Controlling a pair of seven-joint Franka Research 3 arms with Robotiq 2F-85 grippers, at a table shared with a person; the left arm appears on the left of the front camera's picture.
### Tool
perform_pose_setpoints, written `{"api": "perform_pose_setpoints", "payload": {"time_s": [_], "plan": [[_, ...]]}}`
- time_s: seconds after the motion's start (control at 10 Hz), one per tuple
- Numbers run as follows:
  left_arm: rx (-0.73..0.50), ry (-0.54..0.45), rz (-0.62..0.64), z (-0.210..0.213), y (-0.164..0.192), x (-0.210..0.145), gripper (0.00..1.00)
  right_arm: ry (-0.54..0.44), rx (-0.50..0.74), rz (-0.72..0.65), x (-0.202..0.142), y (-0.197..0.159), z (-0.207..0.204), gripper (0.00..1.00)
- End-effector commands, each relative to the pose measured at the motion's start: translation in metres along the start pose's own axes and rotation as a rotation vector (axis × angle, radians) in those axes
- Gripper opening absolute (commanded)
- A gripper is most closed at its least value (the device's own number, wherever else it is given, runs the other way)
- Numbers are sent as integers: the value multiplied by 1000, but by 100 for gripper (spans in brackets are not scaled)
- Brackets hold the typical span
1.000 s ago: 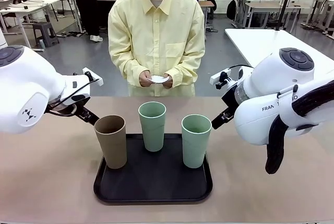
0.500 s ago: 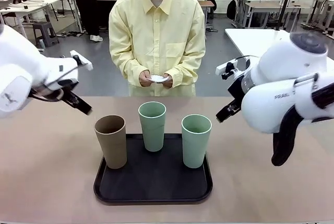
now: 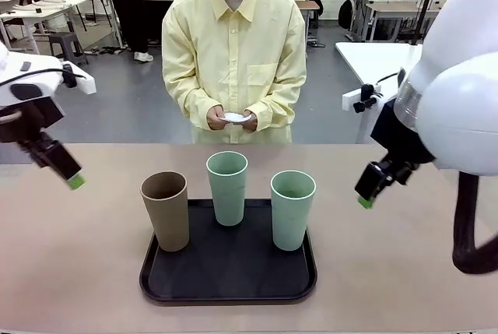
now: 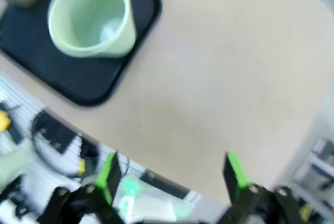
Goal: Place coasters on the table and set cups on them.
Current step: Pick up one Reusable plastic cup and place it on a coaster set by the human.
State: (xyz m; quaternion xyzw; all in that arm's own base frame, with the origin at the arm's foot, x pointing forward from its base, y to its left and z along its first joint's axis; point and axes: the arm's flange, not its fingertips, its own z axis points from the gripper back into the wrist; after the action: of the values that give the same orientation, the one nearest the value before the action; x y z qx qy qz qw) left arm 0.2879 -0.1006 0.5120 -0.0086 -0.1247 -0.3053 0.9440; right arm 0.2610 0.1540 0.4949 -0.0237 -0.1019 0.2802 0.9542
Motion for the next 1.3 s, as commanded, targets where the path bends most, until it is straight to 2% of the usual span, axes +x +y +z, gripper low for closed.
{"api": "perform_pose_setpoints", "payload": {"time_s": [0.0, 0.1, 0.2, 0.4, 0.5, 0.6, 0.7, 0.8, 1.0, 1.1, 1.2], "plan": [[10, 29, 51, -3, -11, -33, 100, 34, 29, -60, -38, 16, -10, 100], [63, 24, 57, -13, -16, -36, 100, 34, -60, -22, -41, 10, -22, 100], [-6, 23, 3, 8, -4, -11, 100, 32, 1, -19, -14, 9, 9, 100], [9, 24, 7, 13, -6, -14, 100, 43, -15, -17, -19, 12, 13, 100], [-200, -113, -25, -3, 13, -10, 100, -62, 161, -76, -19, -13, 2, 100], [-397, -257, 36, -4, 32, -6, 100, -201, 400, -139, -26, -37, 4, 100], [-586, -323, 117, 4, 50, -4, 100, -312, 565, -217, -35, -55, 6, 100], [-746, -388, 226, 3, 69, -9, 100, -384, 686, -315, -53, -78, 9, 100], [-947, -391, 424, -26, 110, -17, 100, -432, 897, -481, -96, -117, -7, 100], [-1003, -365, 481, -38, 131, -26, 100, -395, 980, -541, -112, -130, -20, 100], [-1038, -329, 504, -46, 137, -33, 100, -359, 1045, -573, -130, -140, -30, 100]]}}
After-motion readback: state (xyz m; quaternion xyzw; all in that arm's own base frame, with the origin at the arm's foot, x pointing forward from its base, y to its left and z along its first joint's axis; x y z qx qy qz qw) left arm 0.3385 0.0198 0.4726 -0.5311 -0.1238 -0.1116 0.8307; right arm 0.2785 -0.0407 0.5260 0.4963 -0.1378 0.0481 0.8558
